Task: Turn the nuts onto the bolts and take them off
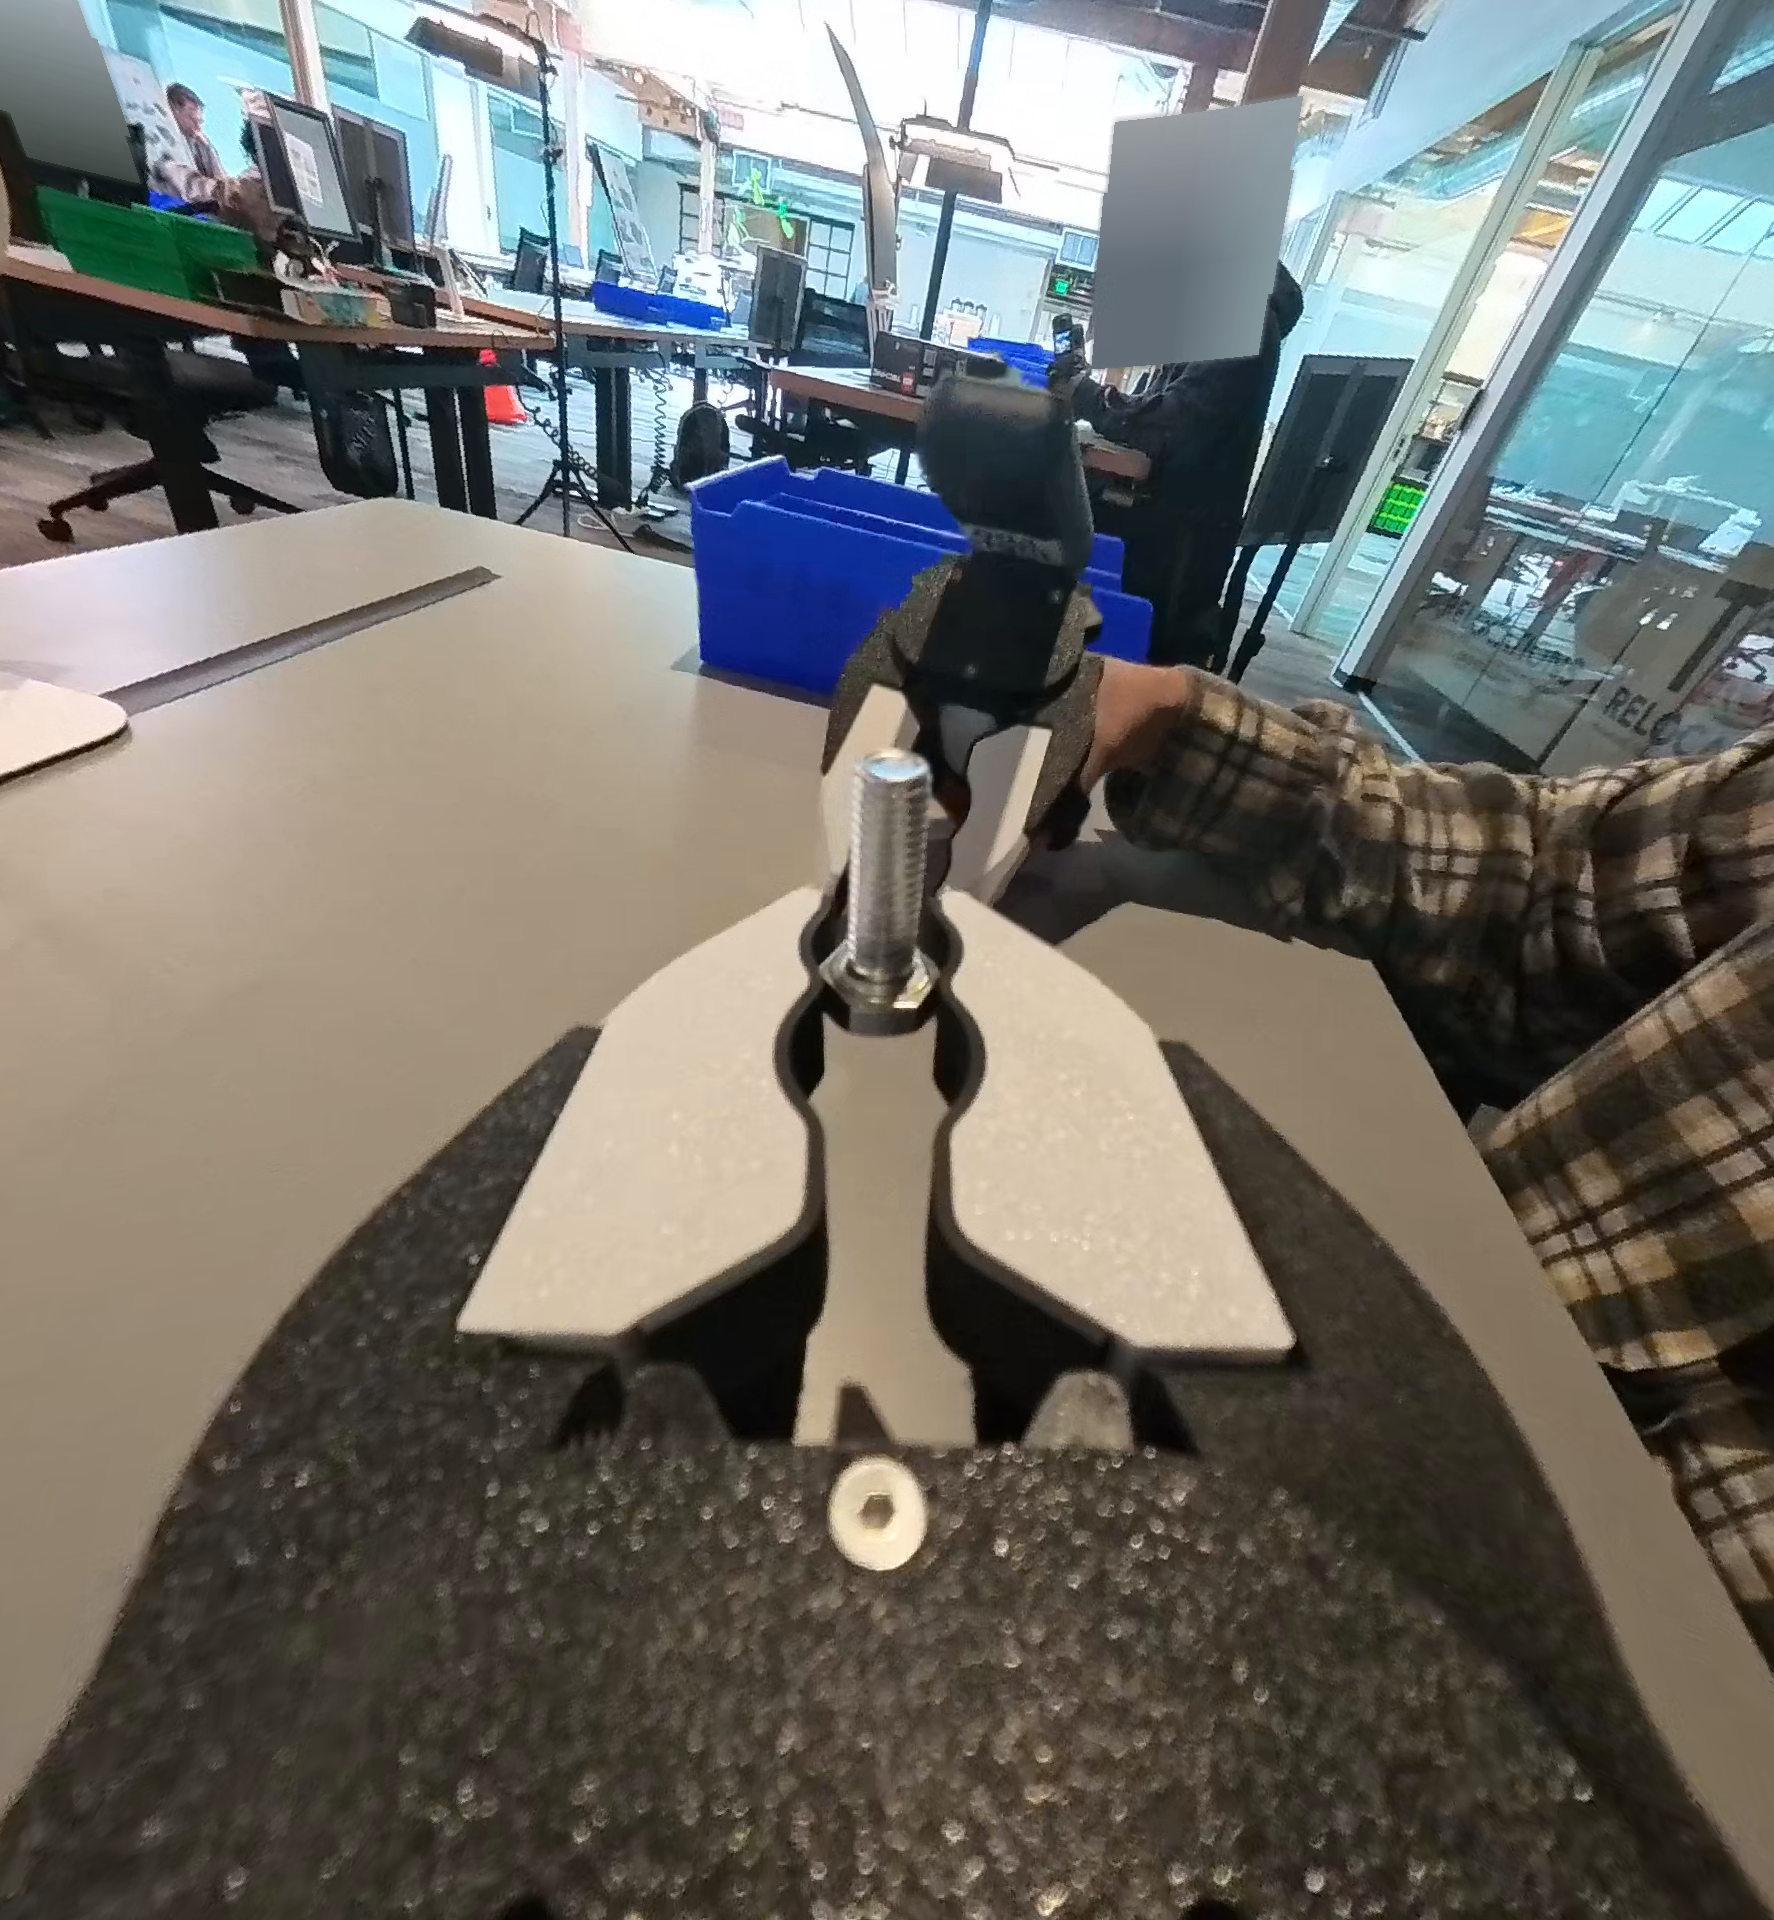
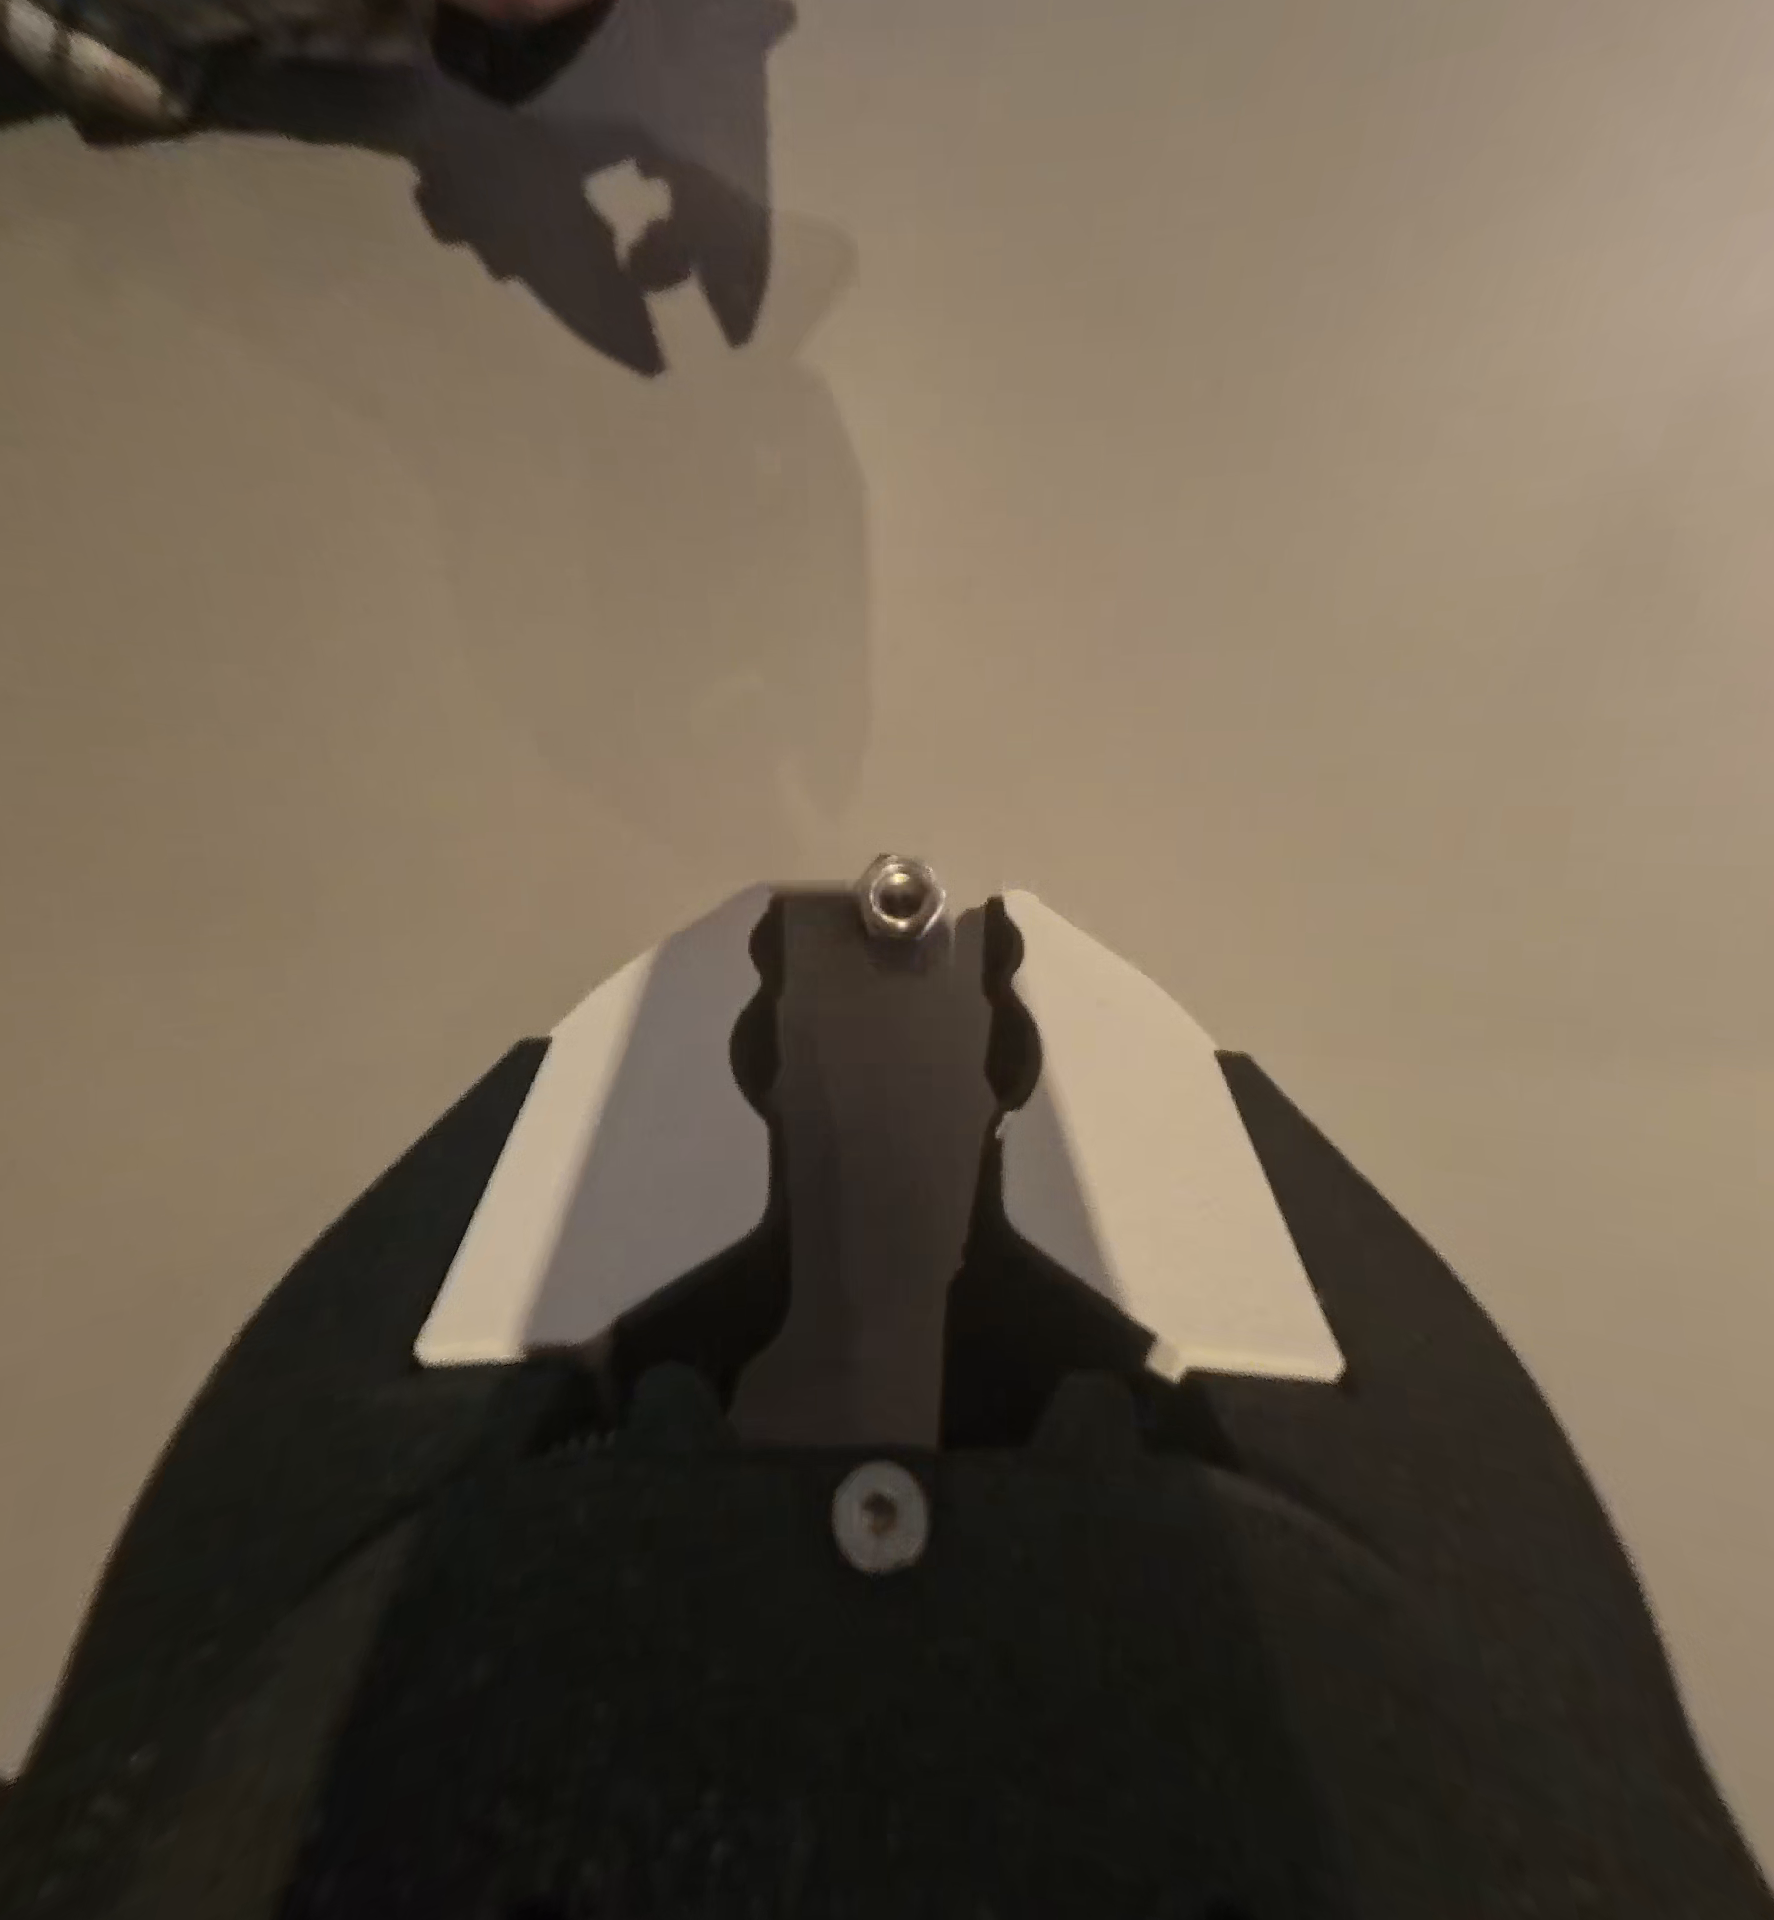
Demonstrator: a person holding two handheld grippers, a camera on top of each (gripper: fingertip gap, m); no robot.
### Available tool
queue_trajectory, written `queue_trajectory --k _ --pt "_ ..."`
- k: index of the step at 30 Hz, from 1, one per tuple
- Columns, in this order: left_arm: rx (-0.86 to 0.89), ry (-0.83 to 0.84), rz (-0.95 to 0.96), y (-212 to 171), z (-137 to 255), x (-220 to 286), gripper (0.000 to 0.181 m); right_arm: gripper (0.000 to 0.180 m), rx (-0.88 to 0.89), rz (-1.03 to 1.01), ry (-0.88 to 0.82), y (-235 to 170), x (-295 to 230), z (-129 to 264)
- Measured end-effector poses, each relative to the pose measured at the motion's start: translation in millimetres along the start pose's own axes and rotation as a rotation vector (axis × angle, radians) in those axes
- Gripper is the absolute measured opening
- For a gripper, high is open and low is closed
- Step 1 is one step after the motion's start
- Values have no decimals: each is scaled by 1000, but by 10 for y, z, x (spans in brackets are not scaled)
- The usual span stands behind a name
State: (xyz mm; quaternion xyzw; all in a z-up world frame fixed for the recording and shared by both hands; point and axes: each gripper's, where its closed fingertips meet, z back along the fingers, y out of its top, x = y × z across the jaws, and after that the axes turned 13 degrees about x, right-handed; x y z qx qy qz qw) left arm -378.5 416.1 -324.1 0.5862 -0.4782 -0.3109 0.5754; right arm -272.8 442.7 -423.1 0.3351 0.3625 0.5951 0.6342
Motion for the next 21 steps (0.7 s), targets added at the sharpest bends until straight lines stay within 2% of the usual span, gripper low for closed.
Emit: queue_trajectory --k 5,16,19,21 --pt "-1 -1 9 -21 -17 10 15 34 -54 1 -13 -118 3 -72" --pt "-3 7 3 -29 -33 21 15 29 -42 0 -23 -76 10 -139" --pt "-6 5 8 -41 -39 27 15 19 -42 8 -35 -67 18 -159" --pt "-10 4 6 -52 -44 32 15 19 -36 4 -38 -57 16 -172"
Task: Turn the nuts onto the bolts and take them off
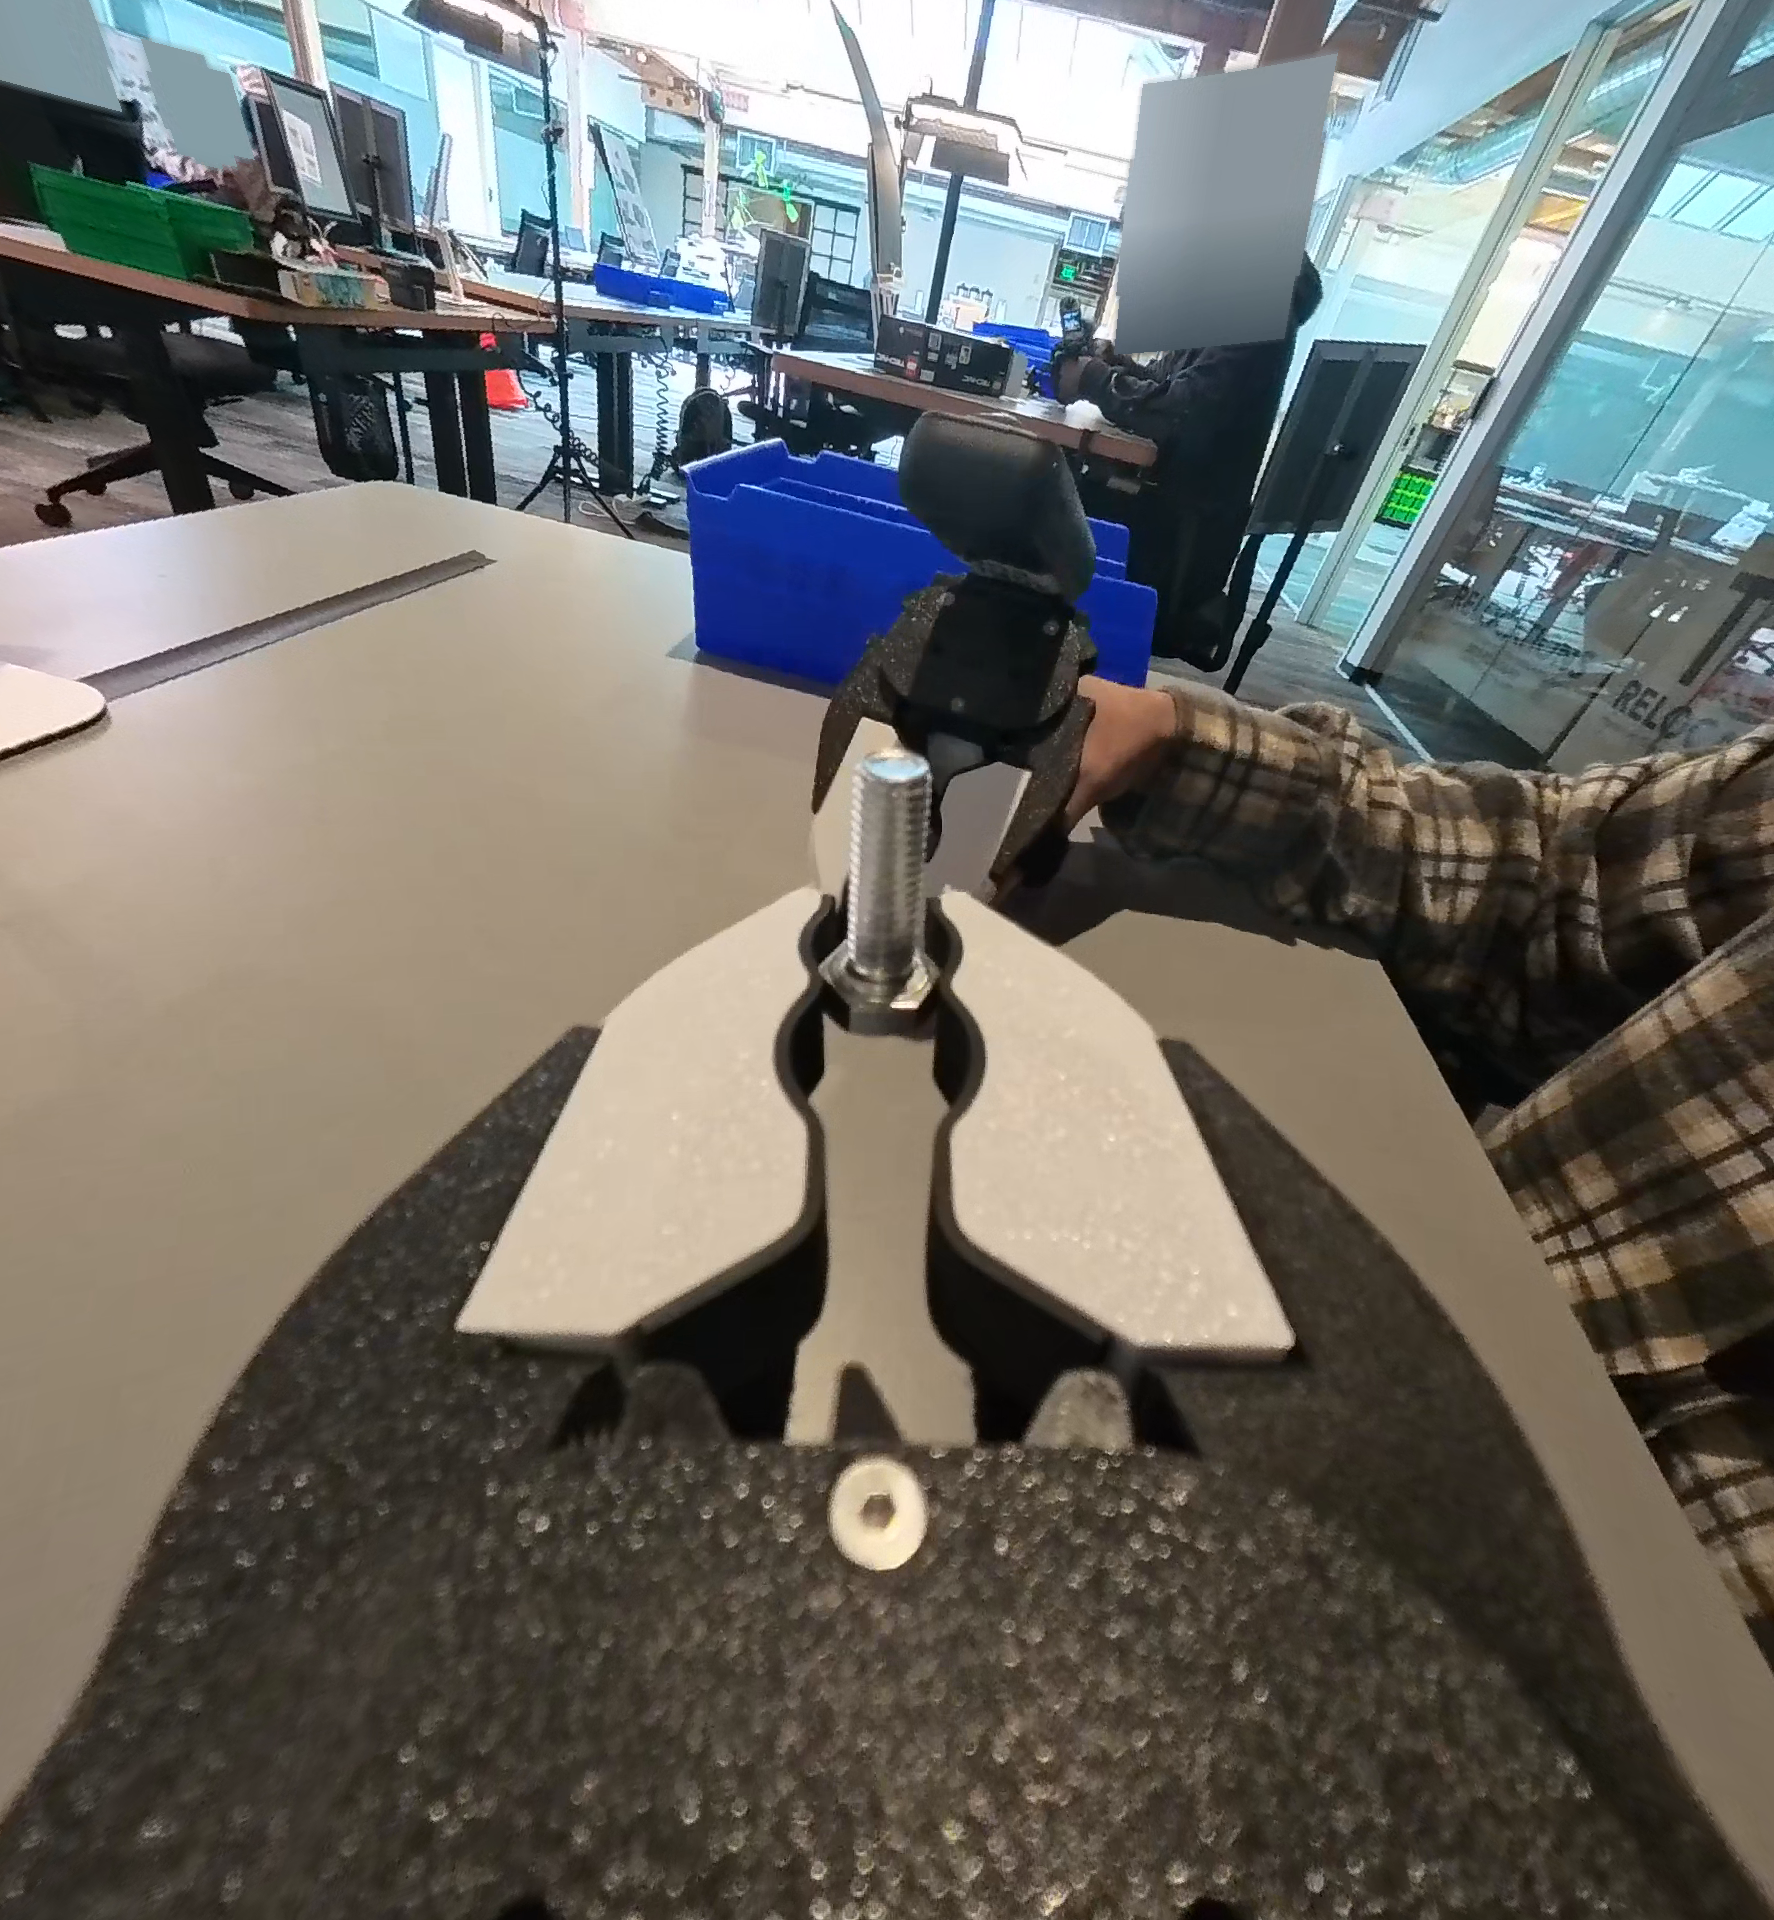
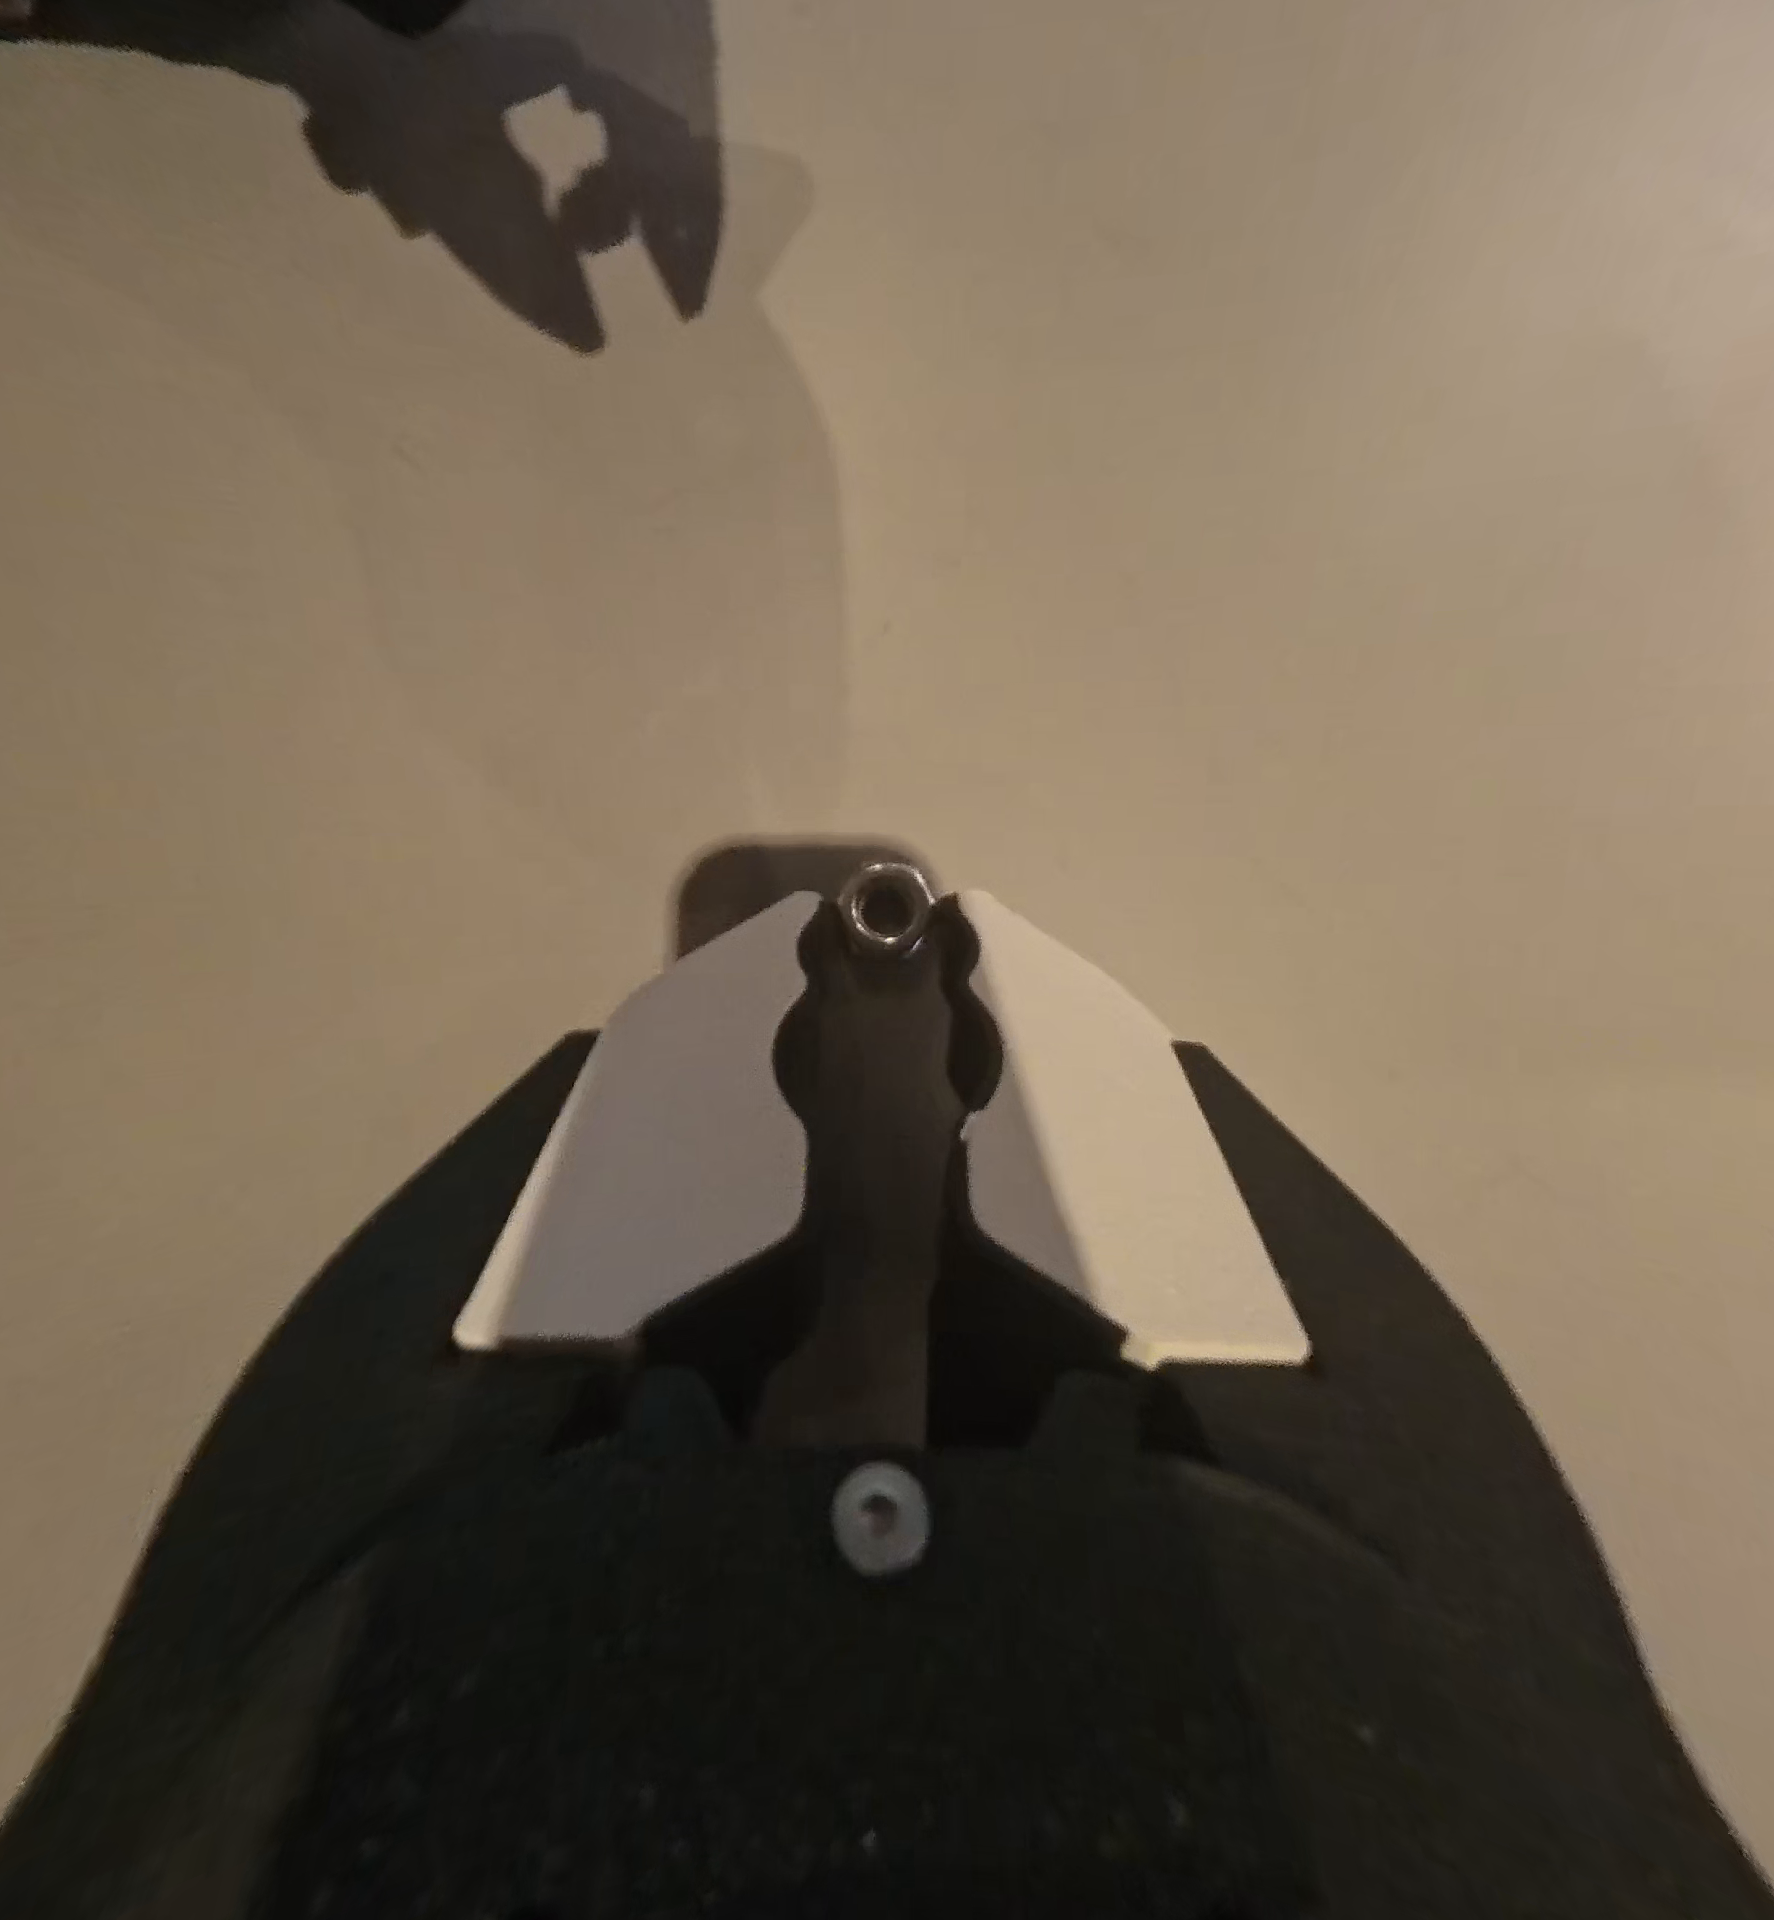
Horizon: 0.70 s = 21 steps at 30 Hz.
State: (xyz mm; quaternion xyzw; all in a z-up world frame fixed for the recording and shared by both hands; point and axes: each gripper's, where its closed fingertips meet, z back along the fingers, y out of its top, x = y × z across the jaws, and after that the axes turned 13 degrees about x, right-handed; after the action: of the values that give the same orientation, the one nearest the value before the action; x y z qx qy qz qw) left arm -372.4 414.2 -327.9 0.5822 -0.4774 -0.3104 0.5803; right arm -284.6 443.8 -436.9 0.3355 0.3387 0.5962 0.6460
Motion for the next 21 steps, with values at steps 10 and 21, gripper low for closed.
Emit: queue_trajectory --k 10,21 --pt "-28 -10 -37 -73 -22 34 15 19 115 -72 -8 319 34 108" --pt "-100 9 -49 -215 -55 26 16 19 134 94 128 1588 -340 216"
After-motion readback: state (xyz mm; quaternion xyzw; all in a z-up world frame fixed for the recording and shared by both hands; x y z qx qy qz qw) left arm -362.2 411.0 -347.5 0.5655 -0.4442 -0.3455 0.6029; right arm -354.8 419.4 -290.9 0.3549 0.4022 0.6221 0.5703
